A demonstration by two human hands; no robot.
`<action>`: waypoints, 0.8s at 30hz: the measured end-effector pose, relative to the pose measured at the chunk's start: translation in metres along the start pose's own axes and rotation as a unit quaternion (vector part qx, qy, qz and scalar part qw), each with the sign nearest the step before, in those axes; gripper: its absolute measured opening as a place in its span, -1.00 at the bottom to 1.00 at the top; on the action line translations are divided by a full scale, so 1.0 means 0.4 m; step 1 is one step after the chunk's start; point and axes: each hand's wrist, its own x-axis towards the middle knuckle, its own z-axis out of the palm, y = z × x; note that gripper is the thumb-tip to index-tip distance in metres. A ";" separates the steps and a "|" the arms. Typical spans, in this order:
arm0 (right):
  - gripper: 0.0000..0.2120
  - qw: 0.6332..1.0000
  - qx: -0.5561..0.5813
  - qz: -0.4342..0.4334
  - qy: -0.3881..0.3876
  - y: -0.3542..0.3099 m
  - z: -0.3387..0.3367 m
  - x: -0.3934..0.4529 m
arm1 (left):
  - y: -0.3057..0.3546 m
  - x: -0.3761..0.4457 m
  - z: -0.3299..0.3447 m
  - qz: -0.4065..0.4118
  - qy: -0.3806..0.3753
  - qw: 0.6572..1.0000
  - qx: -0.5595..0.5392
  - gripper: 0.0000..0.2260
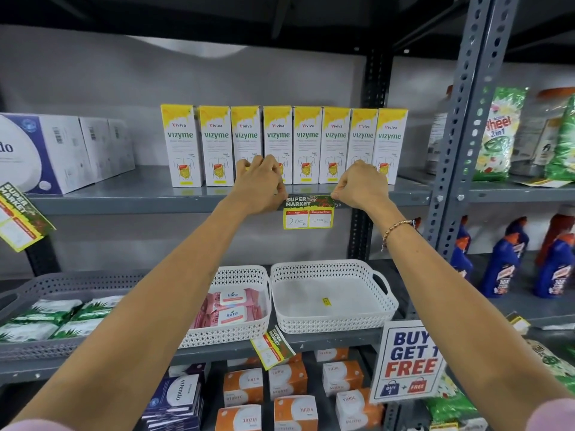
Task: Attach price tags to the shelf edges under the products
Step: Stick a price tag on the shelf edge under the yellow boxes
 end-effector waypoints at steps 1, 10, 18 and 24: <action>-0.89 1.000 0.001 0.000 0.005 -0.001 -0.001 0.003 | 0.000 0.001 -0.001 -0.001 0.003 1.000 0.001 -0.79; -0.89 1.000 0.006 0.006 -0.002 0.003 0.005 0.004 | 0.001 0.003 0.005 0.003 -0.002 1.000 0.009 -0.80; -0.86 1.000 0.004 0.009 0.001 0.002 0.005 0.004 | 0.001 0.007 0.012 -0.004 0.001 1.000 0.002 -0.79; -0.82 1.000 -0.001 0.009 0.006 0.000 0.005 0.003 | 0.000 0.006 0.011 -0.005 -0.005 1.000 0.008 -0.78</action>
